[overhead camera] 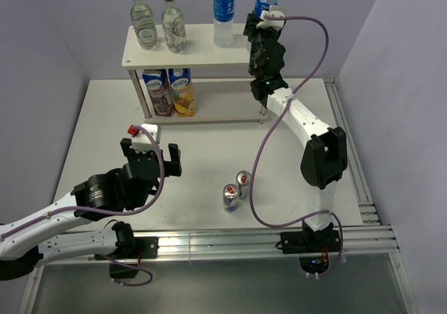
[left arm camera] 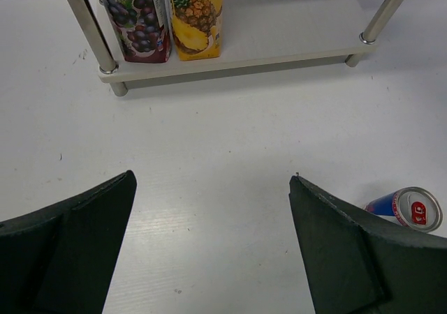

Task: Place and organize the beverage onto the shelf

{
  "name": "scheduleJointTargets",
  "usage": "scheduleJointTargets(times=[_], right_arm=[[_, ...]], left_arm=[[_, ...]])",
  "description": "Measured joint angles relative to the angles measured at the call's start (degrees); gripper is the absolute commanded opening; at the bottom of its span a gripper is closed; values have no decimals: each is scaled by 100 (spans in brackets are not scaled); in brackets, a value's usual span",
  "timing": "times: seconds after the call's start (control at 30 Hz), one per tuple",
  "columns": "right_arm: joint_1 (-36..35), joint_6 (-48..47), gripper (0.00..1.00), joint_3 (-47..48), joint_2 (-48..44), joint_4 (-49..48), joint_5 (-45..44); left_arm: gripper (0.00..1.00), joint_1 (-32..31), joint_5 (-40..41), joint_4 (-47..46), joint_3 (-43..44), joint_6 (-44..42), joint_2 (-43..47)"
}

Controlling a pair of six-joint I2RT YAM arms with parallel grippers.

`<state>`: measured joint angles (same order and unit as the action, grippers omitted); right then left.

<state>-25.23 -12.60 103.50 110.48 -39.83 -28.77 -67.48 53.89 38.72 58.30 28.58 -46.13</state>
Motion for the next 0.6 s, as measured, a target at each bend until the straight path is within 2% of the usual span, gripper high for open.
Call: scheduleJointTargets(times=[0.03,0.07,0.17,0.2,0.27,0.6], right_arm=[[0,0,5,-2,0,0,0],[0,0,26,-2,0,2,7],[0,11,63,-61,0,-57,92],[0,13,82,-90,0,-105,122],[0,74,100,-162,-2,-179,195],[-7,122,100,-426,-46,-166,264]], left_arm=[[98,0,0,-2,0,0,0],[98,0,0,-2,0,0,0],[98,0,0,-2,0,0,0],[98,0,0,-2,0,0,0],[98,0,0,-2,0,0,0],[98,0,0,0,0,2,11]])
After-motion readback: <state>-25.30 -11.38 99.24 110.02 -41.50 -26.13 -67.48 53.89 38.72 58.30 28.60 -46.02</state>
